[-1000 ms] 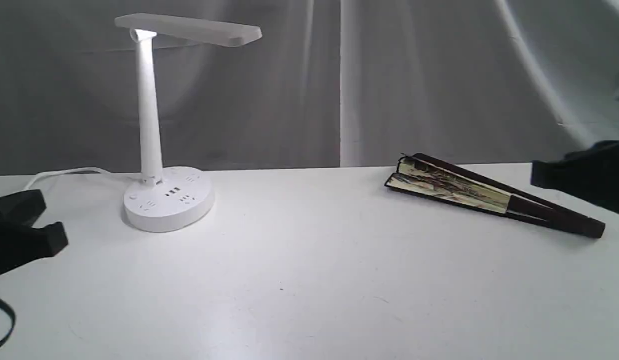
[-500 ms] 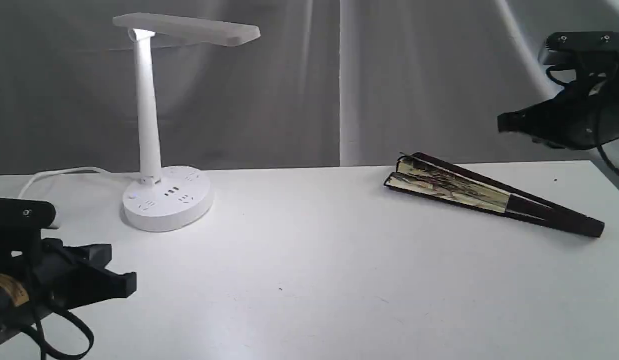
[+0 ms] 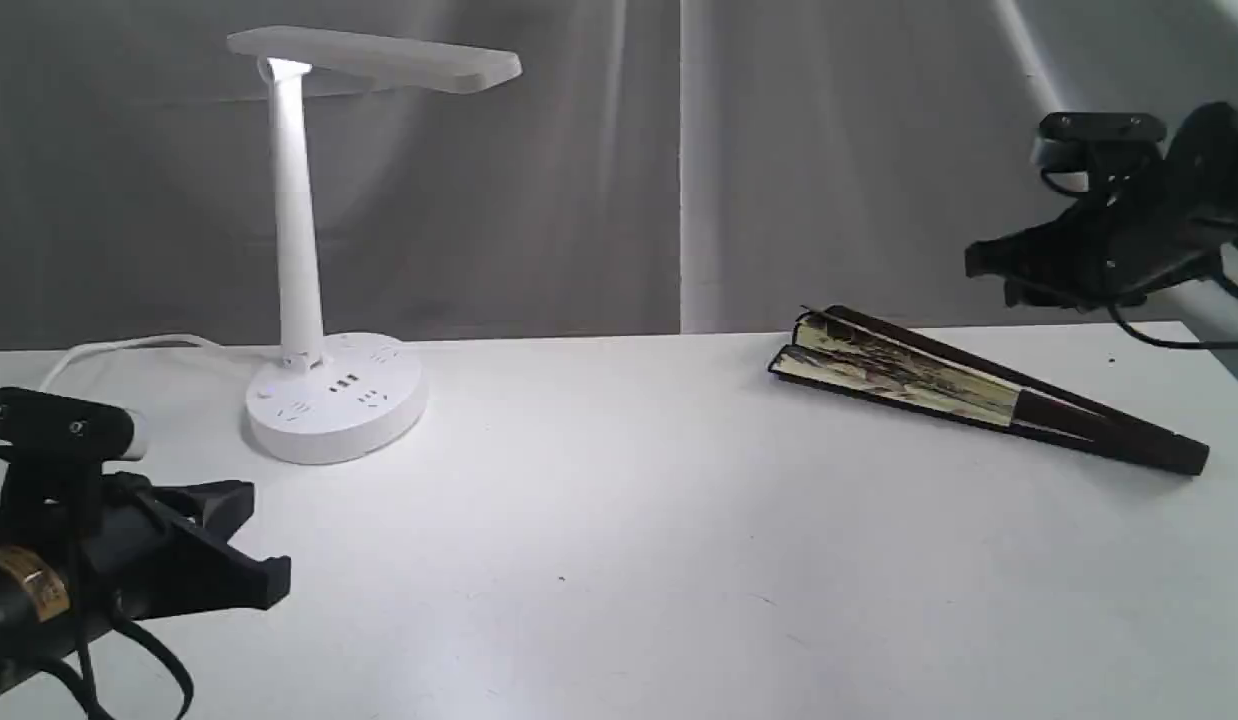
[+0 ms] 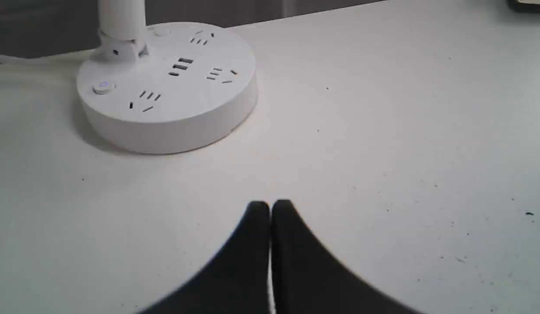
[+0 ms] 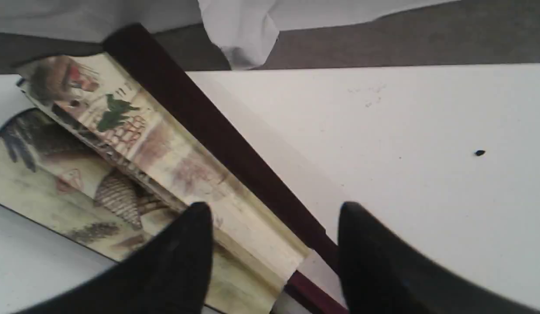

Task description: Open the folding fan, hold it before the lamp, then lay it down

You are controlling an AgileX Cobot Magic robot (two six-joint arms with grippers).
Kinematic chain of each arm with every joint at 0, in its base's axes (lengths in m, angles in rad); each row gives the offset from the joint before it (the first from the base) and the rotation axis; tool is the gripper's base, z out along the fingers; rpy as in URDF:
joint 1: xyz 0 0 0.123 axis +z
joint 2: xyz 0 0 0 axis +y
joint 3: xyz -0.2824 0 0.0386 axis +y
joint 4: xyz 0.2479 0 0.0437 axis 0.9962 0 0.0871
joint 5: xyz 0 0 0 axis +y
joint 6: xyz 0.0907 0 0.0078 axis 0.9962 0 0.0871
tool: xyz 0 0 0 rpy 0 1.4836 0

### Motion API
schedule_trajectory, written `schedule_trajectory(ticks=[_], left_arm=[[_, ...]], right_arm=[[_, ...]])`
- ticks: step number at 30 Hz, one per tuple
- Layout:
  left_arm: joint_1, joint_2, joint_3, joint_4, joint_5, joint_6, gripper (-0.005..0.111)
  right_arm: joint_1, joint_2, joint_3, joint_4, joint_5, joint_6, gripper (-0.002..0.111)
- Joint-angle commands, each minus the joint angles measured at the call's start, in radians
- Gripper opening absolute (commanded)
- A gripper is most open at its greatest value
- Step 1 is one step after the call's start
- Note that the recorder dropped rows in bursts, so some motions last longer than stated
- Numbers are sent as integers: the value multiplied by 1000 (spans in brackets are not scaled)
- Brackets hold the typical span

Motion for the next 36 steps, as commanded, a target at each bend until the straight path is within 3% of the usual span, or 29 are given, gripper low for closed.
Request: schedule_trajectory(ticks=[1,5,12,23,36], left_arm=[[-1,0,-7,1,-21,-40,0],[-1,0,-7,1,-21,-40,0],[-1,0,-7,1,-21,-40,0],[-1,0,-7,1,-25,-41,0],[-1,0,-7,1,-25,-38,0]], right_arm=[[-7,80,-53,-7,23,3,58],[-7,137,-62,-7,6,3,64],[-7,186,-62,-15,36,-25,64],[18,183,-62,0,208,-74,56],[216,183,-62,5,293,-88,56]])
